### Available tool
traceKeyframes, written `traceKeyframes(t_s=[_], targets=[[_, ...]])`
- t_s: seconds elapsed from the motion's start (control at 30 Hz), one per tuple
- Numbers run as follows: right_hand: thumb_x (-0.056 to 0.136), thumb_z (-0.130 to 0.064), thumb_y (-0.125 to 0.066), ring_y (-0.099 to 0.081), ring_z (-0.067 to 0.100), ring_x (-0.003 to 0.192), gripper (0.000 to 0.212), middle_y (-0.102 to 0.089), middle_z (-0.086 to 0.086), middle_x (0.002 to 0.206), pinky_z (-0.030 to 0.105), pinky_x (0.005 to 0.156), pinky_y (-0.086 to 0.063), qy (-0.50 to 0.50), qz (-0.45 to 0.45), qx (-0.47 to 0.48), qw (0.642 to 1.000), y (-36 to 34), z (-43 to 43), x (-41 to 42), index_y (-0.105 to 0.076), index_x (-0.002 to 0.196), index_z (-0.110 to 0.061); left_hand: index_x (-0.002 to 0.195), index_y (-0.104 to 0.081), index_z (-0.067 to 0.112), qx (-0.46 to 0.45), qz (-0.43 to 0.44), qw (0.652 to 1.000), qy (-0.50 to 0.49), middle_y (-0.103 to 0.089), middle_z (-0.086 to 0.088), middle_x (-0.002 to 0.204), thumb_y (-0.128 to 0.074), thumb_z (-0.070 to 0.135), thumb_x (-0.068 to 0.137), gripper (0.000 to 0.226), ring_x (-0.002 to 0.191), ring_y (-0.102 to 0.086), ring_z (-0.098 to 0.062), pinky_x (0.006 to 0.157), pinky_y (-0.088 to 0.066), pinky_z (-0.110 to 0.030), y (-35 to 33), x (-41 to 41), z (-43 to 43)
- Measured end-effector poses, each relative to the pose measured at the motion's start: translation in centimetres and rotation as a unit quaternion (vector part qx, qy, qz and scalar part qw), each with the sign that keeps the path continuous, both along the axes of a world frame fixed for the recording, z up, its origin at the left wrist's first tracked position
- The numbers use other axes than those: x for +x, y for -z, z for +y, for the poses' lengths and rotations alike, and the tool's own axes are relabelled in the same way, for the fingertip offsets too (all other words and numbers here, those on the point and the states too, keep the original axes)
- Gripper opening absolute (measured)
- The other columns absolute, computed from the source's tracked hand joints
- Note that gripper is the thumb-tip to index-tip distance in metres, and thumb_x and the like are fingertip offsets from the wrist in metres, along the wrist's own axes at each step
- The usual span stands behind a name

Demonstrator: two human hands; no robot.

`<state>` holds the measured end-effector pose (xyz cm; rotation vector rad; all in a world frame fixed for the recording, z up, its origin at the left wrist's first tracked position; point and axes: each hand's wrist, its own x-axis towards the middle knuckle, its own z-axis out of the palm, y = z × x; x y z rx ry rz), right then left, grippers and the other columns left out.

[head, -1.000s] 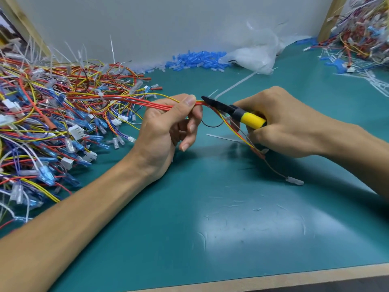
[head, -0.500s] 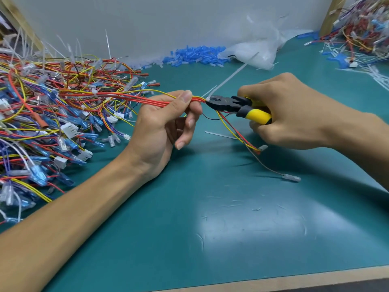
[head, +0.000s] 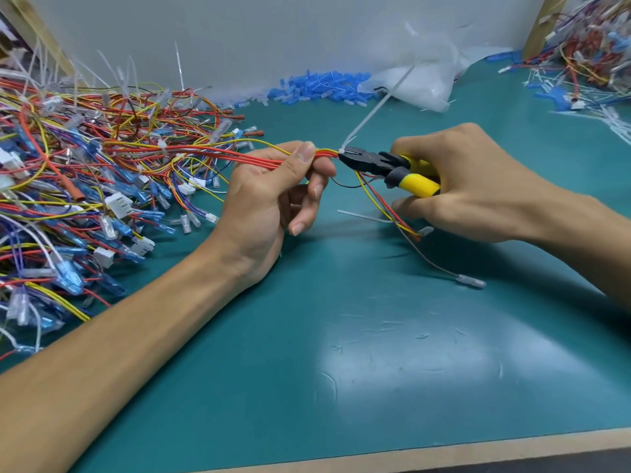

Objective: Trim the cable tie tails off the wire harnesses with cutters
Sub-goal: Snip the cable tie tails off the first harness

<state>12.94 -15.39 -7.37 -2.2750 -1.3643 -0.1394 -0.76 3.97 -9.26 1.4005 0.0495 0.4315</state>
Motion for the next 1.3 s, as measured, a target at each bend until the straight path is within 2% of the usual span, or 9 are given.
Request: traceKeyframes(t_s=[0.17, 0.27, 0.43, 0.6, 0.83, 0.97, 1.13, 1.23, 1.3], targets=[[0.068, -0.034, -0.062, -0.048, 0.034, 0.068, 0.027, -0.055, 0.010, 0.068, 0.052, 0.059, -0.049, 0.007, 0.006, 0.019, 1.000, -0.2, 0.1, -0.2, -0.060, 0.085, -0.013, 0.079, -0.065, 0.006, 0.016, -0.004, 1.000, -0.011, -0.049, -0.002, 0.063, -0.045, 0.016, 0.108, 0.036, 0.036, -0.031, -0.013, 0.042, -0.014, -0.026, 0.2, 0.1, 0.1], [0.068, -0.027, -0.058, -0.047, 0.031, 0.069, 0.018, -0.052, 0.005, 0.071, 0.052, 0.061, -0.047, 0.004, 0.001, 0.022, 1.000, -0.3, 0.2, -0.4, -0.051, 0.079, -0.015, 0.080, -0.067, 0.006, 0.036, -0.019, 0.999, -0.004, -0.050, -0.002, 0.063, -0.048, 0.017, 0.105, 0.034, 0.037, -0.033, -0.015, 0.038, -0.019, -0.021, 0.4, 0.2, -0.1], [0.068, -0.028, -0.056, -0.046, 0.026, 0.068, 0.018, -0.047, -0.002, 0.072, 0.049, 0.059, -0.045, -0.011, -0.021, -0.011, 1.000, -0.6, 0.0, -0.7, -0.041, 0.074, -0.020, 0.080, -0.068, 0.006, 0.041, -0.030, 0.999, -0.001, -0.051, -0.002, 0.064, -0.049, 0.018, 0.104, 0.033, 0.036, -0.033, -0.015, 0.038, -0.024, -0.017, 0.5, 0.3, -0.1], [0.069, -0.031, -0.053, -0.046, 0.032, 0.061, 0.017, -0.047, 0.008, 0.060, 0.050, 0.053, -0.044, -0.020, -0.039, -0.050, 0.998, -0.7, -0.3, -1.0, -0.043, 0.071, -0.017, 0.081, -0.066, 0.003, 0.056, -0.033, 0.998, -0.012, -0.051, -0.002, 0.065, -0.047, 0.017, 0.105, 0.033, 0.035, -0.033, -0.014, 0.037, -0.024, -0.017, 0.7, 0.4, -0.3], [0.075, -0.020, -0.058, -0.040, 0.042, 0.059, 0.017, -0.042, 0.018, 0.054, 0.051, 0.048, -0.043, -0.002, -0.049, -0.059, 0.997, -0.4, -0.1, -1.2, -0.047, 0.066, -0.010, 0.082, -0.063, 0.002, 0.073, -0.017, 0.997, -0.024, -0.051, -0.003, 0.065, -0.043, 0.010, 0.110, 0.035, 0.034, -0.033, -0.014, 0.036, -0.023, -0.019, 0.6, 0.4, -0.4], [0.066, -0.026, -0.049, -0.026, 0.035, 0.056, 0.019, -0.034, 0.021, 0.055, 0.044, 0.045, -0.033, 0.018, -0.046, -0.052, 0.997, -0.7, 0.0, -1.6, -0.041, 0.062, -0.008, 0.083, -0.064, 0.001, 0.086, -0.018, 0.996, -0.022, -0.052, -0.003, 0.066, -0.043, 0.011, 0.110, 0.035, 0.033, -0.034, -0.014, 0.037, -0.021, -0.021, 0.6, 0.3, -0.4], [0.058, -0.021, -0.045, -0.021, 0.029, 0.057, 0.015, -0.030, 0.021, 0.056, 0.039, 0.046, -0.027, 0.028, -0.003, -0.055, 0.998, -0.8, 0.0, -2.2, -0.040, 0.060, -0.006, 0.085, -0.065, 0.000, 0.093, -0.022, 0.995, -0.015, -0.052, -0.003, 0.066, -0.044, 0.011, 0.110, 0.035, 0.033, -0.035, -0.015, 0.037, -0.020, -0.022, 0.7, 0.3, -0.3], [0.065, -0.022, -0.047, -0.018, 0.029, 0.060, 0.020, -0.028, 0.022, 0.058, 0.037, 0.047, -0.025, 0.026, 0.005, -0.041, 0.999, -0.7, 0.0, -2.2, -0.040, 0.060, -0.004, 0.086, -0.066, 0.000, 0.087, -0.026, 0.996, -0.014, -0.053, -0.003, 0.067, -0.045, 0.013, 0.109, 0.034, 0.033, -0.035, -0.015, 0.038, -0.020, -0.021, 0.7, 0.3, -0.2], [0.069, -0.021, -0.051, -0.019, 0.026, 0.059, 0.018, -0.032, 0.019, 0.055, 0.036, 0.044, -0.027, 0.026, 0.026, -0.024, 0.999, -0.6, 0.2, -2.0, -0.050, 0.062, -0.004, 0.085, -0.068, 0.002, 0.072, -0.029, 0.997, -0.015, -0.054, -0.003, 0.067, -0.047, 0.015, 0.107, 0.034, 0.034, -0.035, -0.014, 0.037, -0.022, -0.020, 0.6, 0.2, -0.2]])
